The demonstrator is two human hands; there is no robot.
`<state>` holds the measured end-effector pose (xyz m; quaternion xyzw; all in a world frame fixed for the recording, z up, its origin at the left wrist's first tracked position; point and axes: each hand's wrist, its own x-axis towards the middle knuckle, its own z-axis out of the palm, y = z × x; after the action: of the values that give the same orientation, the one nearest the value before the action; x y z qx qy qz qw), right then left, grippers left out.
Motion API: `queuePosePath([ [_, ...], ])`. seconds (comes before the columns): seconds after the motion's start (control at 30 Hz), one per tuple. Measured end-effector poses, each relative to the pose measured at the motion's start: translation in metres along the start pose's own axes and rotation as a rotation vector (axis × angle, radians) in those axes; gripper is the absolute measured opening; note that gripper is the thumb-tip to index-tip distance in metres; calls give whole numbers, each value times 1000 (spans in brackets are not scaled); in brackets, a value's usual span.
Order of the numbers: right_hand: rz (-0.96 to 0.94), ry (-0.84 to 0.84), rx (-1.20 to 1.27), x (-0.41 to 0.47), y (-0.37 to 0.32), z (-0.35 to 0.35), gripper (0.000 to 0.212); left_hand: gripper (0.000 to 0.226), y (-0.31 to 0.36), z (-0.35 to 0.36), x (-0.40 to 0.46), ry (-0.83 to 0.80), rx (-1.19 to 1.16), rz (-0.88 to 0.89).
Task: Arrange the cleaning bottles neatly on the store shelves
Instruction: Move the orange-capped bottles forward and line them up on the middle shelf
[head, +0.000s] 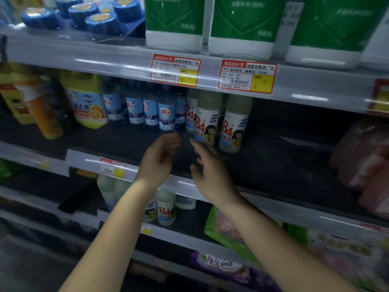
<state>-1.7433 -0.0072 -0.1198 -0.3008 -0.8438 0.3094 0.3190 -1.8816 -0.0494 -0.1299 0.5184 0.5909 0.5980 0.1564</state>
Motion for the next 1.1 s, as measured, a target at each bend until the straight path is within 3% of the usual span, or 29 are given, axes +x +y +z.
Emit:
queuePosePath([
  [0.13,-45,-44,75,-30,-14,9,49,45,-12,-11,-38,244,-27,-9],
  [0.23,-27,-106,99,-47,-7,25,40,41,-30,-12,-67,298,56,-76],
  [0.3,33,-167,95,-57,7,40,35,44,-56,-10,-80,286,129,-182],
  [0.47,230,-280,28,-67,48,77,31,23,-94,3,-99,166,365,-369],
  [0.63,406,-287,23,-51,69,102,34,38,-118,16,-98,68,344,-583],
  [0.73,441,-247,69,-41,73,116,51,39,-124,26,-95,7,327,-606],
  [0.83,493,-225,89,-33,74,130,63,35,-132,32,-93,51,284,-607],
  [1.1,529,-211,30,-5,73,133,55,45,-137,32,-96,56,250,-601],
])
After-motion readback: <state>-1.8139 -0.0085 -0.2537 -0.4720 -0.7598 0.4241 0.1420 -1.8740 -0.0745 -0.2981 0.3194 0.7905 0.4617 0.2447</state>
